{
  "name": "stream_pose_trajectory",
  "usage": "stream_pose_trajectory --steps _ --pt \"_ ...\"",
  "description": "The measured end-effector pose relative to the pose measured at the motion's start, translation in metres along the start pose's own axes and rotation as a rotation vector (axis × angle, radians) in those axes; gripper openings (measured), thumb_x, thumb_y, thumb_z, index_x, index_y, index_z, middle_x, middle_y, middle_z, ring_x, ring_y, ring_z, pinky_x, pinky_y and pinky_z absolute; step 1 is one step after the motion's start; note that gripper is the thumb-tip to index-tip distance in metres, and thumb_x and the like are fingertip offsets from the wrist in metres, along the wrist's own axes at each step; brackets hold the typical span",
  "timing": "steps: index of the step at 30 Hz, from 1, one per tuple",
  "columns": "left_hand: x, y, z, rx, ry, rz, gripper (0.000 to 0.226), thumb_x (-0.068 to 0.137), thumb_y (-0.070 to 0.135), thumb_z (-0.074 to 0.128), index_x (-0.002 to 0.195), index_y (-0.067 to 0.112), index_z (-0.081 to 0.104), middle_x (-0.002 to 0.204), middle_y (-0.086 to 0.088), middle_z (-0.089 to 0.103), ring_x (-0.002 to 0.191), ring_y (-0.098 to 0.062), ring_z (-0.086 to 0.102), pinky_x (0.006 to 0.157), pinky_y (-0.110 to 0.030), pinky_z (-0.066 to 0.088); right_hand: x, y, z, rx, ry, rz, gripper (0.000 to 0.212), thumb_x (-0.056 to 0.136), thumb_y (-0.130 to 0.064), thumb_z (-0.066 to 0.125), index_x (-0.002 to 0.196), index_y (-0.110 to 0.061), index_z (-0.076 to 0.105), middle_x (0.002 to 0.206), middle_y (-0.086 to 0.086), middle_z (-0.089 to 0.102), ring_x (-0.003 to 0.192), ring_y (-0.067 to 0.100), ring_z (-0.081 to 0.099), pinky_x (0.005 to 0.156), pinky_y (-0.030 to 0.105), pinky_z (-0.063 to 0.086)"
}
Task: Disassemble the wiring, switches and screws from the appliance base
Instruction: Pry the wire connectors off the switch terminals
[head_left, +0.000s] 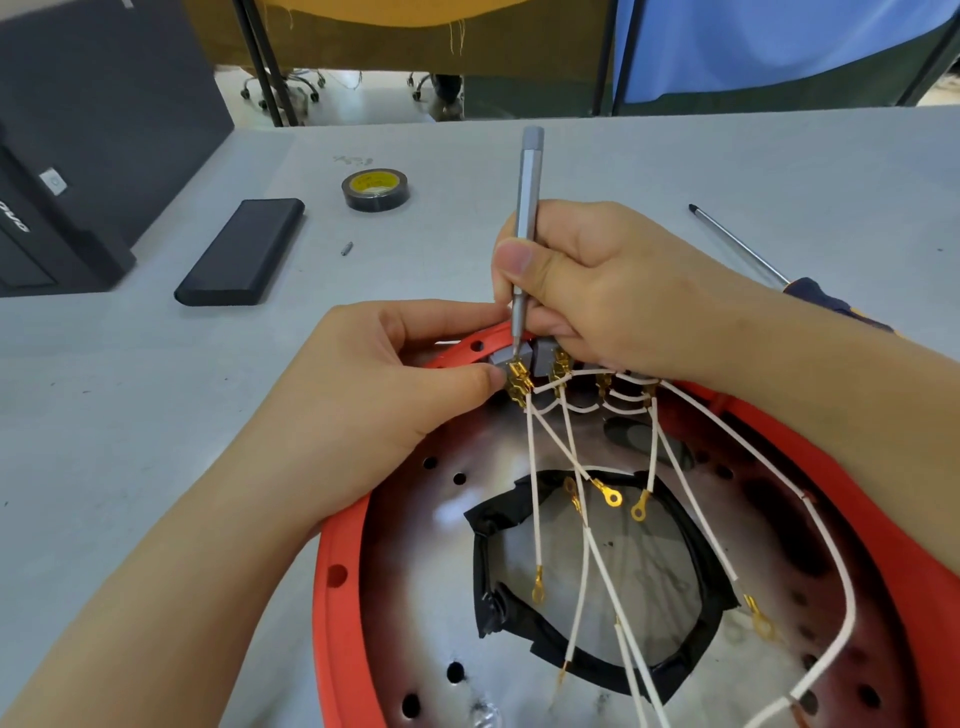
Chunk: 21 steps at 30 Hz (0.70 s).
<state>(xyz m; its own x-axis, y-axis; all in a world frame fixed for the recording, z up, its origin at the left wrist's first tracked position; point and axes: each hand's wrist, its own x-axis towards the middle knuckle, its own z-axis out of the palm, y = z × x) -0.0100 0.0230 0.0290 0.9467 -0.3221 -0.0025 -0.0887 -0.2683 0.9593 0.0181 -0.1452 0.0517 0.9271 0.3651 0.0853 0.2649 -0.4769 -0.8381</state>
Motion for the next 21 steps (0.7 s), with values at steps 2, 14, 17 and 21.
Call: stream_pose_trajectory --steps 2,14,17,21 --pt "0.0 -0.001 0.0 0.009 0.004 -0.006 0.03 0.08 0.01 0.07 0.1 0.032 0.074 0.088 0.014 0.075 0.085 -0.003 0.07 0.078 -0.012 0.052 0.001 0.001 0.0 -0.011 0.006 -0.008 0.029 0.101 -0.023 0.04 0.074 -0.02 0.052 0.039 -0.014 0.045 0.033 0.001 0.045 0.035 0.009 0.031" --pt "0.0 0.0 -0.001 0.029 0.0 -0.005 0.031 0.08 0.009 0.07 0.096 0.034 0.075 0.085 0.011 0.075 0.082 -0.008 0.072 0.076 -0.015 0.054 0.011 -0.009 -0.001 -0.145 -0.09 0.043 0.03 0.101 -0.028 0.04 0.076 -0.018 0.05 0.035 -0.013 0.044 0.026 0.003 0.041 0.03 0.009 0.027" --pt "0.0 0.0 -0.001 0.035 0.006 -0.002 0.03 0.08 0.01 0.07 0.096 0.036 0.075 0.085 0.012 0.075 0.083 -0.007 0.071 0.077 -0.016 0.053 0.008 -0.007 0.002 -0.166 -0.039 0.019 0.03 0.101 -0.028 0.04 0.074 -0.019 0.05 0.035 -0.015 0.045 0.031 -0.002 0.045 0.033 0.009 0.03" --pt "-0.001 0.001 0.0 0.023 -0.002 0.0 0.031 0.08 0.011 0.07 0.098 0.035 0.075 0.088 0.014 0.075 0.087 -0.005 0.071 0.082 -0.018 0.053 -0.002 -0.002 0.003 -0.071 0.037 -0.005 0.03 0.101 -0.025 0.04 0.073 -0.021 0.05 0.037 -0.014 0.045 0.033 0.001 0.047 0.035 0.01 0.031"
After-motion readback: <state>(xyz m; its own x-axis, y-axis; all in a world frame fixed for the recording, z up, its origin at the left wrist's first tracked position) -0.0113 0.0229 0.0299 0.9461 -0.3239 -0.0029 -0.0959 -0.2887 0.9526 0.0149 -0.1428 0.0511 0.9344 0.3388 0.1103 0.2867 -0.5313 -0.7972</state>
